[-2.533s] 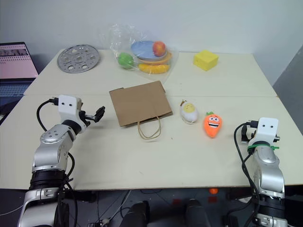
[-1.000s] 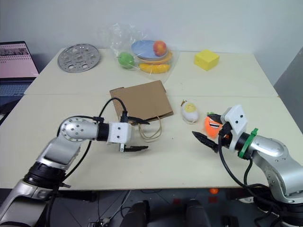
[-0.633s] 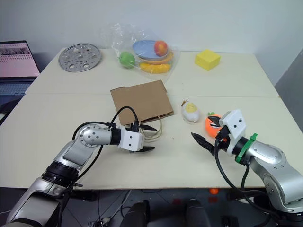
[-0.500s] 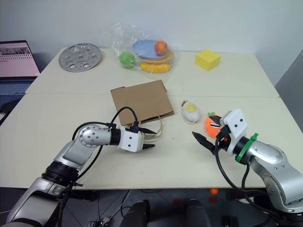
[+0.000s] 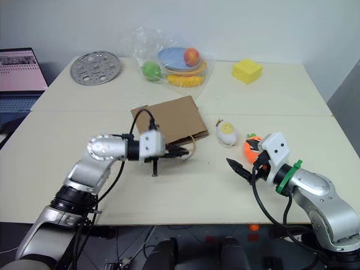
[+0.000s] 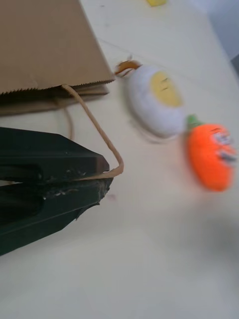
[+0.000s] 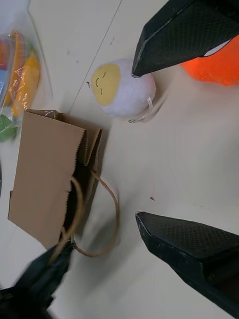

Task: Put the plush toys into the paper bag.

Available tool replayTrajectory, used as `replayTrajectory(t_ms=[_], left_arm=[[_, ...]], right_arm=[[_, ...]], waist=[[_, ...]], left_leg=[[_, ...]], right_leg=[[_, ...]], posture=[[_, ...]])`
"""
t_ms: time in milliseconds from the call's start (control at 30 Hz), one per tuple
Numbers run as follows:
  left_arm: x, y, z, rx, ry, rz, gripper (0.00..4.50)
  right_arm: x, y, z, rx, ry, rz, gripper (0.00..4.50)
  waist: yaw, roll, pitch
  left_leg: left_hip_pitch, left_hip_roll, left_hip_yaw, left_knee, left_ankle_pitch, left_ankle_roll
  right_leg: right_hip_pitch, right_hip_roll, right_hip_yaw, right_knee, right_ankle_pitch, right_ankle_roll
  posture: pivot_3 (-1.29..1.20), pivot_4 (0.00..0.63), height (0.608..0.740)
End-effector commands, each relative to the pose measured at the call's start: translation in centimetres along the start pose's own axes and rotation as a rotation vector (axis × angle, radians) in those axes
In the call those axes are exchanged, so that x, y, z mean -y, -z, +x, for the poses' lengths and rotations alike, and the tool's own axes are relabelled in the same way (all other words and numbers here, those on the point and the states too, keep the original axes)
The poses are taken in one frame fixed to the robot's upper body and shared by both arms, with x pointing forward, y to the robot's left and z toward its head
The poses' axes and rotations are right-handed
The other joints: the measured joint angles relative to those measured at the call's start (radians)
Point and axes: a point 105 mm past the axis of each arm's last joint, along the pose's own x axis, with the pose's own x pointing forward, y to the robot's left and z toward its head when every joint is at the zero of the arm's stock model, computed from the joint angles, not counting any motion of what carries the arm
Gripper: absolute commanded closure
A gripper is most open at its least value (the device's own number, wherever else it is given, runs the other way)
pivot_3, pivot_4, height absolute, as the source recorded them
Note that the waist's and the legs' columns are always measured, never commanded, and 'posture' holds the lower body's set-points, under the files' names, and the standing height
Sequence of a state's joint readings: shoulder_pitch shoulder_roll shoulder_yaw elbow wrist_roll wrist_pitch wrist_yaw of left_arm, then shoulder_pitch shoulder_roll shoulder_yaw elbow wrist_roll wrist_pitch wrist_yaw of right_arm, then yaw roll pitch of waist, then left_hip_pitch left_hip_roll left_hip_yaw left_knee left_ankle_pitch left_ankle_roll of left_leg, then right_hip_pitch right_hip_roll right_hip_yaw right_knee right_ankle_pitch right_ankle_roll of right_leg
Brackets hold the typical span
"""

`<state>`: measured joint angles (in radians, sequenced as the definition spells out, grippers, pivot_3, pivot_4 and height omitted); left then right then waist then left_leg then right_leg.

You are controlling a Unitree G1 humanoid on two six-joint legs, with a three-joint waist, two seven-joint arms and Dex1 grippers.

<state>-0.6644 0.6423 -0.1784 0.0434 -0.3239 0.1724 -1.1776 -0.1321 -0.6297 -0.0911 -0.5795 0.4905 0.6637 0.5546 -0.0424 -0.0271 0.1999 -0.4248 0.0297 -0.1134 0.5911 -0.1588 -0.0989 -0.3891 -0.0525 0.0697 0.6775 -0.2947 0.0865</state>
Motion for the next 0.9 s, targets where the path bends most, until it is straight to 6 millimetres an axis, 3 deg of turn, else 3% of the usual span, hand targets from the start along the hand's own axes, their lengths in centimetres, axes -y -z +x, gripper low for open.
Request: replayTrajectory(t_ms=[33,133,300,333,400,600,767,900], left_arm=[[-1.0,-2.9,-1.7,0.073,-0.002,-0.103,4.46],[-2.3,-3.9,-3.0,0.097,-0.008,-0.200,4.46],[-4.2,-4.3,-4.3,0.098,-0.049,-0.265,4.46],[-4.5,-4.7,-4.4,0.115,-0.057,-0.274,4.49],[-4.9,-5.1,-4.6,0.129,-0.065,-0.278,4.50],[-5.0,-5.4,-4.9,0.114,-0.065,-0.250,4.50],[-5.4,-6.0,-5.0,0.124,-0.086,-0.239,4.50],[-5.2,-6.2,-5.2,0.126,-0.079,-0.244,4.50]], right_arm=[[-0.2,-0.7,0.4,0.026,-0.020,-0.044,0.00],[-0.6,-0.8,1.3,0.031,-0.041,-0.044,0.00],[-1.8,-2.1,5.0,0.081,-0.086,-0.049,0.00],[-2.1,-2.6,5.8,0.100,-0.089,-0.028,0.17],[-2.9,-3.3,6.9,0.123,-0.116,0.007,0.56],[-5.1,-4.3,11.3,0.136,-0.145,0.062,2.65],[-6.8,-3.7,13.2,0.114,-0.196,0.067,4.44],[-6.5,-3.2,15.9,0.099,-0.136,0.074,4.48]], waist=[[-0.004,0.000,0.000],[-0.011,0.000,0.000],[-0.020,0.000,0.000],[-0.019,0.000,0.000],[-0.018,0.000,0.000],[-0.016,0.000,0.000],[-0.015,0.000,0.000],[-0.016,0.000,0.000]], left_leg=[[0.001,0.000,0.000,0.000,0.000,0.000],[0.002,0.000,0.000,0.000,0.000,0.000],[0.003,0.000,0.001,0.001,0.000,0.000],[0.003,0.000,0.000,0.001,0.000,0.000],[0.002,0.000,0.000,0.000,0.000,0.000],[0.001,0.000,-0.001,-0.002,0.000,0.000],[0.001,0.000,-0.002,-0.002,0.000,0.000],[0.001,0.000,-0.002,-0.002,0.000,0.000]], right_leg=[[0.000,0.000,0.000,0.000,0.000,0.000],[0.001,0.000,0.000,0.001,0.000,0.000],[0.001,0.001,0.001,0.001,0.000,0.000],[0.001,0.001,0.000,0.001,0.000,0.000],[0.001,0.001,0.000,0.001,0.000,0.000],[0.000,0.001,-0.001,0.002,0.002,-0.003],[0.000,0.001,-0.002,0.002,0.002,-0.003],[-0.001,0.001,-0.002,0.002,0.002,-0.003]], posture=[[0.00,0.150,0.740],[0.00,0.150,0.740],[0.00,0.150,0.740],[0.00,0.150,0.740],[0.00,0.150,0.740],[0.00,0.150,0.740],[0.00,0.150,0.740],[0.00,0.150,0.740]])
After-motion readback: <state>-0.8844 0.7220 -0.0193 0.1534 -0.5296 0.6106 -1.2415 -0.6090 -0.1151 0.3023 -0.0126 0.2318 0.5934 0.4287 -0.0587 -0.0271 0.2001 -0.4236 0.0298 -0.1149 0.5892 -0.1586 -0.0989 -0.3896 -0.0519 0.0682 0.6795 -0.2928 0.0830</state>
